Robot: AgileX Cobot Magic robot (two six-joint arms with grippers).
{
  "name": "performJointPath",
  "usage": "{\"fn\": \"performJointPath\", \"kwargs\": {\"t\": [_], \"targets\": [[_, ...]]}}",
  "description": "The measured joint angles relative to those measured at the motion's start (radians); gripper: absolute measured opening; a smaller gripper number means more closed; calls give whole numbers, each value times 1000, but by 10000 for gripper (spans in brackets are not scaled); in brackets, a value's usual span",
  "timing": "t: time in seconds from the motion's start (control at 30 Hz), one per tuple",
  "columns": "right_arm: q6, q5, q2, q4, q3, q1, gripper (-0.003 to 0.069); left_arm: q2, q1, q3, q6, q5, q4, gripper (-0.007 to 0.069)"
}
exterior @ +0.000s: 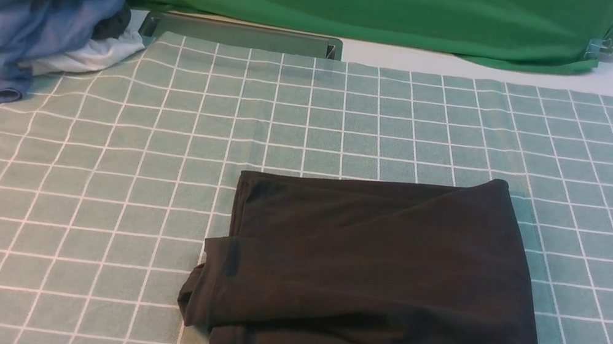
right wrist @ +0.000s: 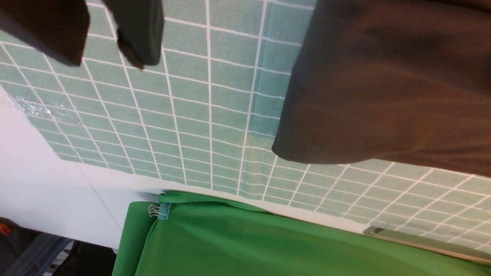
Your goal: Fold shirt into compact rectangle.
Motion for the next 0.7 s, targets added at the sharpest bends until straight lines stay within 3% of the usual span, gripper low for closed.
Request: {"fn": "performJointPath", "kwargs": {"t": [0.33,0.47,0.6,0.7], "targets": [[0,0,0,0,0,0,237,-1,0,0,16,6,83,16],[0,0,0,0,0,0,237,-1,0,73,18,-102,103,16],[0,0,0,0,0,0,237,-1,0,197,-47,-244,160,16],[0,0,0,0,0,0,238,-29,0,304,-188,-312,344,16]]}}
